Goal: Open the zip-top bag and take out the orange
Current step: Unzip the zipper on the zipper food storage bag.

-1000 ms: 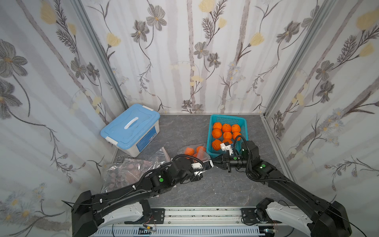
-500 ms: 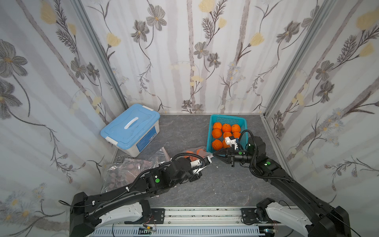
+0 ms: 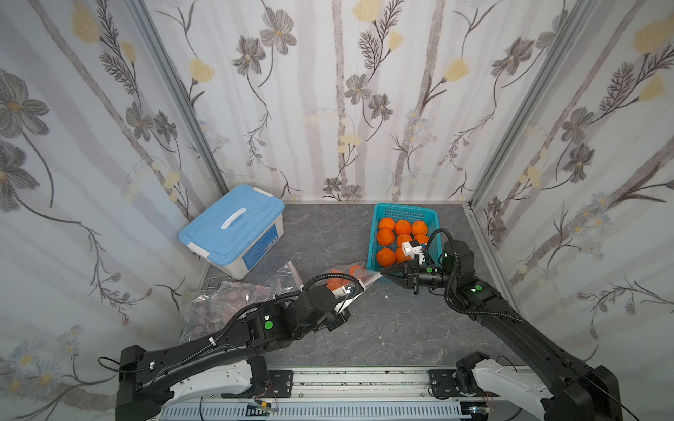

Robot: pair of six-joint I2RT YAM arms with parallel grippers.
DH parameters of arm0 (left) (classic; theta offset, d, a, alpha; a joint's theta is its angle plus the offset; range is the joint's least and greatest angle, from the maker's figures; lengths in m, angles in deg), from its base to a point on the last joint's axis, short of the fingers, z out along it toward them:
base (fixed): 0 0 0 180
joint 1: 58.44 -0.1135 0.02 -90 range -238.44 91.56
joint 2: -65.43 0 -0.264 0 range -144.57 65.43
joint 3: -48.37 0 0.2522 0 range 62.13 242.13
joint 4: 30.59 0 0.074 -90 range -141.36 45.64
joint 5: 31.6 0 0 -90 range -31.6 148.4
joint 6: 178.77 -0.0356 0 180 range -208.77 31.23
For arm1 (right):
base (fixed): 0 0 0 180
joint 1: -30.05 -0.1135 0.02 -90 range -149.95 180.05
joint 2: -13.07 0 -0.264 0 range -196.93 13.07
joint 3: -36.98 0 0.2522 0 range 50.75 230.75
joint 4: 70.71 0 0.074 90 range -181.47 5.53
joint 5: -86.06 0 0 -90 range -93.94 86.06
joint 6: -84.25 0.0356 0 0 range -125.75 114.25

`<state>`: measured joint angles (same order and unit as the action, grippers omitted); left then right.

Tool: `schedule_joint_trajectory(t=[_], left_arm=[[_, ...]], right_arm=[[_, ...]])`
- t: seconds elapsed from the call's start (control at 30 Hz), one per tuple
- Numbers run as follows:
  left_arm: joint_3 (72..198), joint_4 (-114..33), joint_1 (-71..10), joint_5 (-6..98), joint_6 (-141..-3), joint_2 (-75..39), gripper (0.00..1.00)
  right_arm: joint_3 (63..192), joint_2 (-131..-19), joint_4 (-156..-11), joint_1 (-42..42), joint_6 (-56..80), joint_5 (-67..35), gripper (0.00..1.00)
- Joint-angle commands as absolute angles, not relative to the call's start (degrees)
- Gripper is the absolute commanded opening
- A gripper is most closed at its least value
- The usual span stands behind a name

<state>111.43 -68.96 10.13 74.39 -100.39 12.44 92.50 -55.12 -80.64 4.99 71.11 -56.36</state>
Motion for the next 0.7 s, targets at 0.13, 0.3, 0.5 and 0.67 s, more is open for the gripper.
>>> schedule_joint_trajectory(t=[0.13, 0.3, 0.5, 0.67], left_arm=[[111.17, -81.09, 10.22, 75.88, -94.3, 13.98, 0.0], [110.78, -83.06, 10.27, 75.54, -92.41, 14.62, 0.0], [110.28, -84.46, 10.22, 75.27, -91.16, 15.98, 0.0], [110.16, -86.33, 10.18, 75.34, -91.16, 17.09, 0.0]], right_arm=[[93.02, -55.49, -76.56, 5.52, 70.33, -54.09, 0.0], [93.02, -55.31, -76.74, 5.67, 70.19, -54.34, 0.0], [94.95, -55.58, -77.2, 5.96, 69.92, -54.53, 0.0], [95.0, -55.4, -77.44, 5.95, 69.8, -54.23, 0.0]])
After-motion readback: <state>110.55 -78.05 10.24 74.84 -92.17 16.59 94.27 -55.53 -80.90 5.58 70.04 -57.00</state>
